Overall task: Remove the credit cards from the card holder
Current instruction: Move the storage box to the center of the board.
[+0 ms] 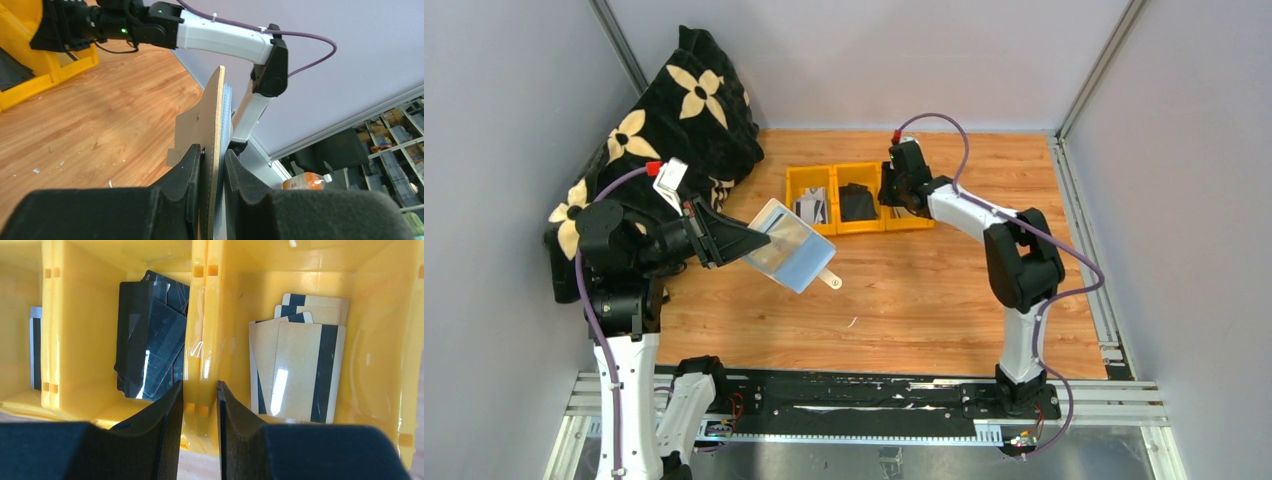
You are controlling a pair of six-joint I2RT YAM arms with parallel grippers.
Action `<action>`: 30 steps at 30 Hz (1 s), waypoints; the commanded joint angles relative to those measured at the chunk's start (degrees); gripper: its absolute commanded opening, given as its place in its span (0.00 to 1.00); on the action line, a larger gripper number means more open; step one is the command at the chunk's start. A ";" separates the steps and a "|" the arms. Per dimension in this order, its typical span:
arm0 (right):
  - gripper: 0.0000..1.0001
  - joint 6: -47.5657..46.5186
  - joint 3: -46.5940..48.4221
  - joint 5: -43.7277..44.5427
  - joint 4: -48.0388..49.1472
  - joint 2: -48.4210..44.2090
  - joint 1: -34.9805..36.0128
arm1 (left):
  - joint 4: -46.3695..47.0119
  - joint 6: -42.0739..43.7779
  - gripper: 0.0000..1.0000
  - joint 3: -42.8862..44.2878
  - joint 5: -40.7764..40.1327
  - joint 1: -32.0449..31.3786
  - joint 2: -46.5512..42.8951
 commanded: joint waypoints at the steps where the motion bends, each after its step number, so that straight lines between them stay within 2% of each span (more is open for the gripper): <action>1: 0.14 2.58 -11.82 4.39 0.56 -7.24 0.62 | -2.47 3.25 0.00 1.40 0.21 0.03 -0.05; 6: 0.13 5.36 -21.61 7.27 0.39 -15.14 1.29 | -2.12 3.41 0.00 0.12 -0.04 0.03 -0.92; 8: 0.17 6.10 -25.23 9.10 1.65 -17.88 2.20 | -1.57 3.08 0.00 -0.77 -0.03 0.03 -1.43; 13: 0.45 6.59 -26.63 7.12 1.04 -22.66 2.75 | -1.86 3.80 0.00 -1.83 0.61 0.03 -2.12; 16: 0.65 5.80 -24.11 0.68 -1.92 -27.28 2.80 | -2.67 4.84 0.00 -1.56 1.02 0.03 -2.30; 17: 0.73 5.84 -23.25 -4.48 -3.13 -29.06 2.90 | -2.79 4.95 0.00 -1.50 1.21 0.03 -2.35; 18: 0.76 6.02 -22.57 -8.07 -3.80 -31.37 2.99 | -2.71 4.88 0.00 -1.50 1.33 0.03 -2.32; 21: 0.79 7.98 -22.46 -19.93 -1.98 -39.25 3.05 | -2.34 4.07 0.00 -1.50 1.98 0.03 -2.28; 23: 0.80 10.54 -23.80 -28.20 3.70 -44.26 3.06 | -2.16 3.45 0.00 -1.66 2.37 0.03 -2.40; 26: 0.83 18.60 -28.86 -40.33 23.03 -49.47 3.08 | -0.80 1.92 0.00 -2.52 2.51 0.04 -2.97; 29: 0.84 27.50 -30.69 -48.37 42.51 -49.66 4.15 | 0.58 -0.40 0.00 -3.34 2.83 -0.06 -3.15; 30: 0.84 28.92 -30.36 -49.96 44.69 -49.05 5.37 | 0.96 -0.72 0.00 -3.45 2.94 -0.06 -3.21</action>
